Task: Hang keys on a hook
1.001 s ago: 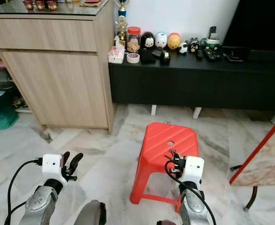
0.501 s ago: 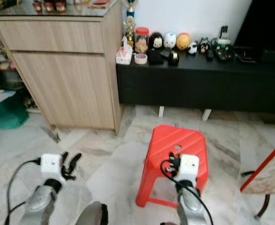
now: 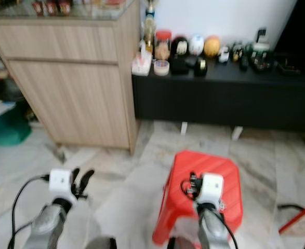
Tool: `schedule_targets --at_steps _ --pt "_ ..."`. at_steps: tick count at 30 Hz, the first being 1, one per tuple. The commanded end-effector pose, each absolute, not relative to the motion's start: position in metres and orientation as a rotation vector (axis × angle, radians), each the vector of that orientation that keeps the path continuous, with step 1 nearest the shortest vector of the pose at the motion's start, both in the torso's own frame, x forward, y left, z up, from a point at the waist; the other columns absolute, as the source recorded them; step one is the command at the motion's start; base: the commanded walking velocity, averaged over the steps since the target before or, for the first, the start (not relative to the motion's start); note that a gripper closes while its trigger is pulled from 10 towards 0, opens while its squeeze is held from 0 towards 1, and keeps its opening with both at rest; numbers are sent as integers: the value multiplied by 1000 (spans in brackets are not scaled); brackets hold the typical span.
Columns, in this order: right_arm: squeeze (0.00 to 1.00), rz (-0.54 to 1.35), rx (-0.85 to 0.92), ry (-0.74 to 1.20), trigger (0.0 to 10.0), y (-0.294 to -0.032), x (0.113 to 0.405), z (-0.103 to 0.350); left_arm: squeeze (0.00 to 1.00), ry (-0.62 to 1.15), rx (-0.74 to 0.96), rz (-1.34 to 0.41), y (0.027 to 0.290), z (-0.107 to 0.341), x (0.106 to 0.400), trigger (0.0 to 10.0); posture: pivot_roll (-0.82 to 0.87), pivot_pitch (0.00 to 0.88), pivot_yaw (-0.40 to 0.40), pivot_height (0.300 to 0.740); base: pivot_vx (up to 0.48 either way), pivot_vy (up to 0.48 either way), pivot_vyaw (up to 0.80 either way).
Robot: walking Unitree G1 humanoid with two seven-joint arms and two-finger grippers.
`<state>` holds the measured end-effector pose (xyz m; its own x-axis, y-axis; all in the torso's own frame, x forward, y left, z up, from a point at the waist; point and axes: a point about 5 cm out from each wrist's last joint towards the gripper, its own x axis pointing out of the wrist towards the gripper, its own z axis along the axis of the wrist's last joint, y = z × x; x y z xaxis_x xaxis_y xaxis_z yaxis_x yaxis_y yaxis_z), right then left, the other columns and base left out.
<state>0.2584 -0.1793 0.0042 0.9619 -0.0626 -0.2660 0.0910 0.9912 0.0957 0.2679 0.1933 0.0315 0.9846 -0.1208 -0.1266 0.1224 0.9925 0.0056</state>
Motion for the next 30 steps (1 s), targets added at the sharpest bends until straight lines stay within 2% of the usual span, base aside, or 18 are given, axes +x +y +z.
schedule_targets --at_steps 1,30 --pt "0 -69 127 262 10000 -171 261 5 0 133 30 -112 199 32 268 10000 50 29 -39 628 334 0 0" --pt "0 -87 88 342 10000 -181 261 -4 0 132 73 -126 198 31 266 10000 54 33 -41 628 0 -9 0"
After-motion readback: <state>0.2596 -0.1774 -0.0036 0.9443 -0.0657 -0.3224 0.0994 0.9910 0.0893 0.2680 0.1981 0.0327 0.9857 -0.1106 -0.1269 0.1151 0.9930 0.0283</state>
